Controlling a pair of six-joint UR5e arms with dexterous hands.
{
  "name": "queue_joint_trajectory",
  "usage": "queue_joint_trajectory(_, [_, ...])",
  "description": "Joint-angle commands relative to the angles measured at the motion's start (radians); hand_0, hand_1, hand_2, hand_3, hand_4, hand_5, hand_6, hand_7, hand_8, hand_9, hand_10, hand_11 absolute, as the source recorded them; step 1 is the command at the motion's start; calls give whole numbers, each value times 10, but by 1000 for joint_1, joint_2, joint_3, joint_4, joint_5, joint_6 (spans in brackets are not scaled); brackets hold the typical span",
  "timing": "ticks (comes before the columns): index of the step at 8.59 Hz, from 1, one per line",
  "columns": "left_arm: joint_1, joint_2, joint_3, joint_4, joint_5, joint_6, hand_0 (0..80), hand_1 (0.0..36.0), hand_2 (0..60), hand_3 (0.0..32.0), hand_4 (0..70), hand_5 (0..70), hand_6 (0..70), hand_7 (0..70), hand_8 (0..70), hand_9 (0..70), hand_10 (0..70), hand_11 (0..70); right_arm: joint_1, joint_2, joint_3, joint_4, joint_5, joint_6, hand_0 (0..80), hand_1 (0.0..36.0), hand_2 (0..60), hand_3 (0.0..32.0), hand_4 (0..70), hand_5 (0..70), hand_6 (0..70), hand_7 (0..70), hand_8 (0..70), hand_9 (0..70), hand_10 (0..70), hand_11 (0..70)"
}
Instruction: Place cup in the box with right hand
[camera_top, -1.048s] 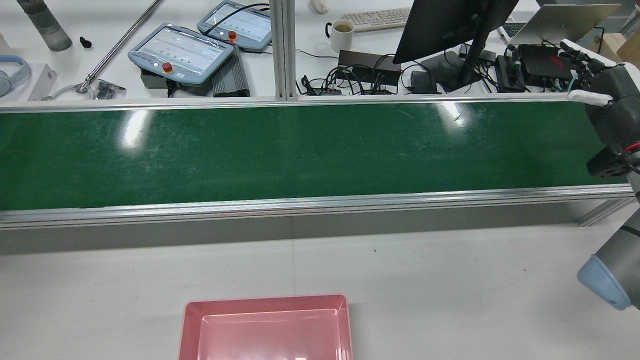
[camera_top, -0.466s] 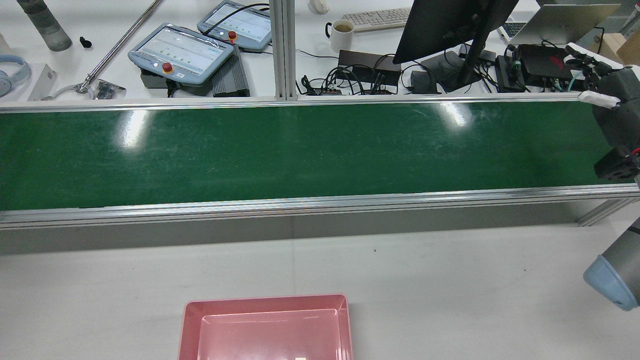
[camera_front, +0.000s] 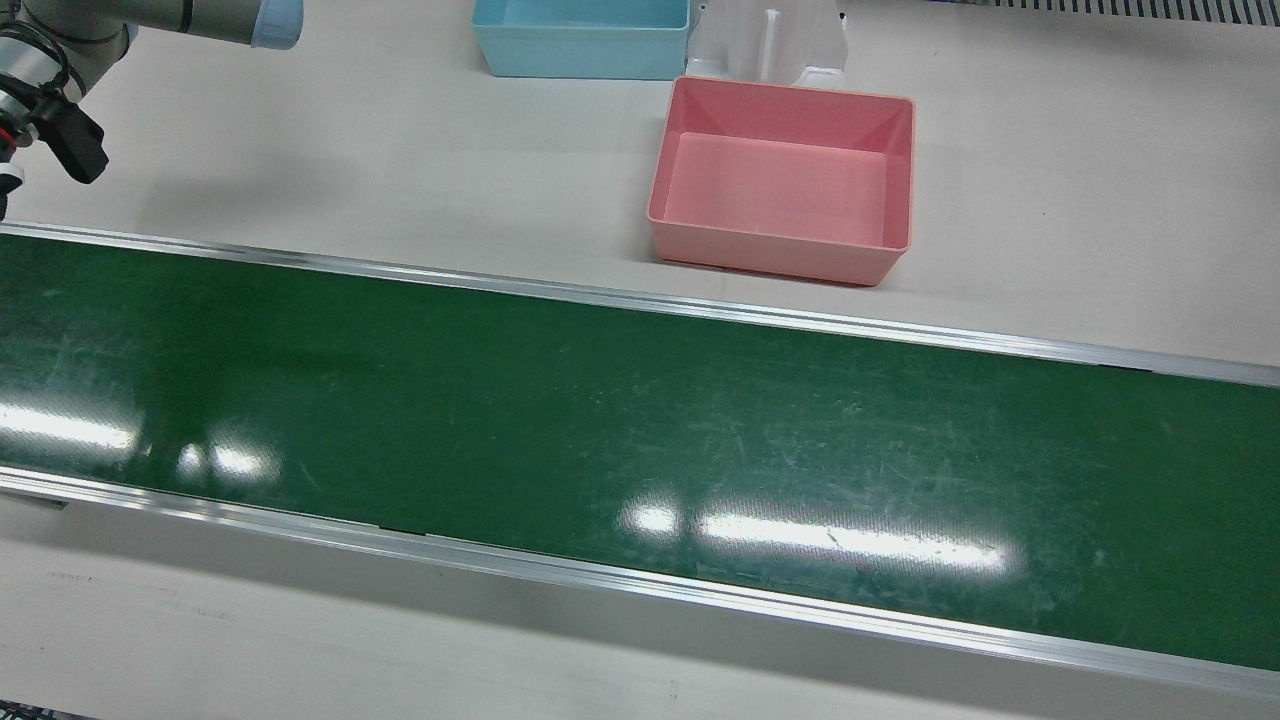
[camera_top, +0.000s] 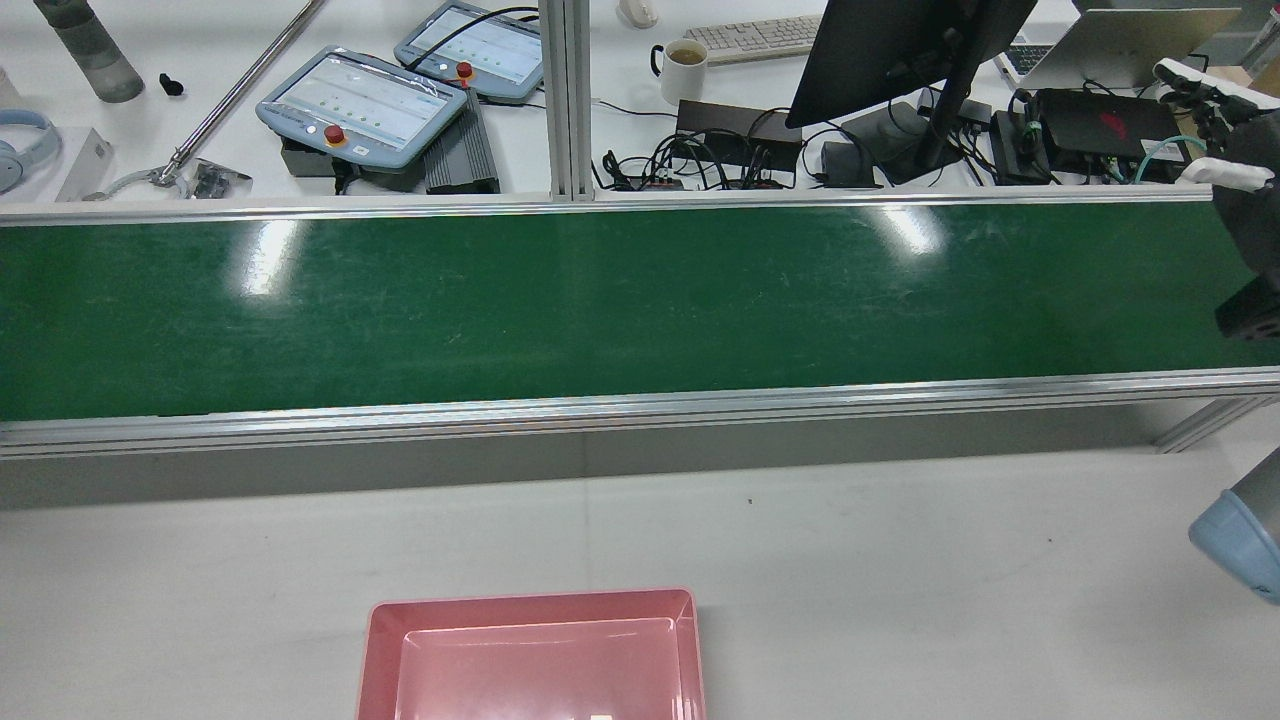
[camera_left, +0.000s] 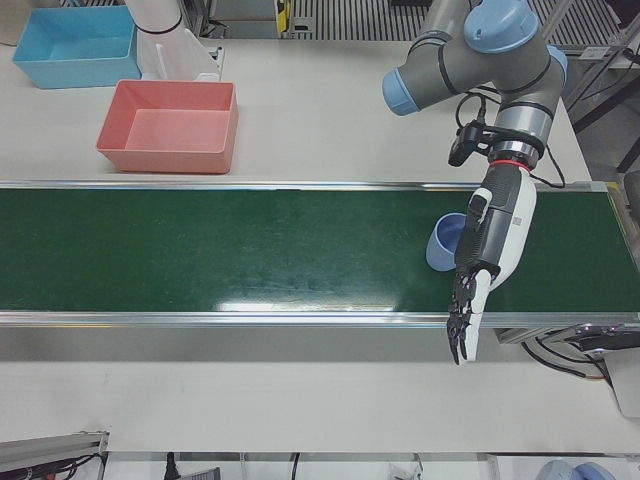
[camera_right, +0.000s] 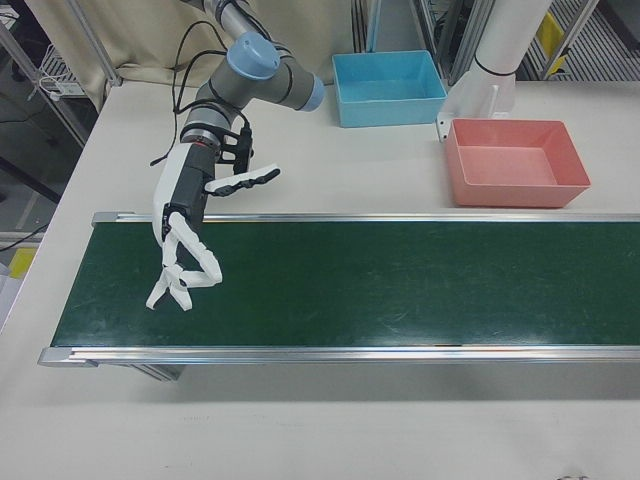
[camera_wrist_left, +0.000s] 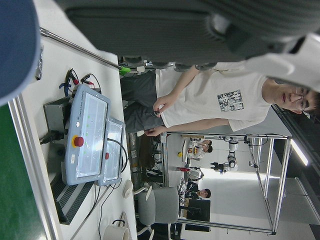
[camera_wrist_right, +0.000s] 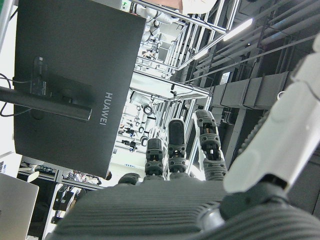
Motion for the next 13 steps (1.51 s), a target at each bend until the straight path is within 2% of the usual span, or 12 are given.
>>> queue_joint_trajectory(1, [0,2,-1,0,0,0,0,0,0,0,0,0,0,0,0,0,0,0,32,-78,88,-2,-20,-5,479,53,0,0,155,36,102,467,78,196,0,0])
queue_joint_trajectory(3, [0,0,1,0,0,0,0,0,0,0,0,0,0,0,0,0,0,0,23,-72,108,-5,-20,-9,474,44,0,0,157,34,103,475,80,200,0,0])
queue_joint_trajectory(5, [0,2,1,-1,0,0,0,0,0,0,0,0,0,0,0,0,0,0,6,-61,97,-5,-19,-47,467,31,0,0,193,30,110,514,88,217,0,0])
queue_joint_trajectory(6, [-2,2,1,-1,0,0,0,0,0,0,0,0,0,0,0,0,0,0,18,-25,97,-6,-19,-51,467,32,0,0,206,30,112,524,88,220,0,0])
queue_joint_trajectory(8, [0,2,1,-1,0,0,0,0,0,0,0,0,0,0,0,0,0,0,9,-17,91,-8,-17,-60,470,36,0,0,223,30,114,538,89,222,0,0])
queue_joint_trajectory(9, [0,2,1,-1,0,0,0,0,0,0,0,0,0,0,0,0,0,0,11,0,101,-43,-13,-66,463,83,84,0,188,33,115,543,87,221,0,0])
queue_joint_trajectory(10, [0,2,1,-1,0,0,0,0,0,0,0,0,0,0,0,0,0,0,18,19,105,-81,-13,-61,415,190,412,0,35,37,111,518,88,219,0,0])
queue_joint_trajectory(11, [0,2,1,-1,0,0,0,0,0,0,0,0,0,0,0,0,0,0,20,16,100,-82,-10,-60,411,185,395,0,11,37,107,492,86,211,0,0])
queue_joint_trajectory(13, [0,2,1,0,0,0,0,0,0,0,0,0,0,0,0,0,0,0,9,28,68,-83,-10,-69,402,176,390,0,32,35,110,506,90,217,0,0])
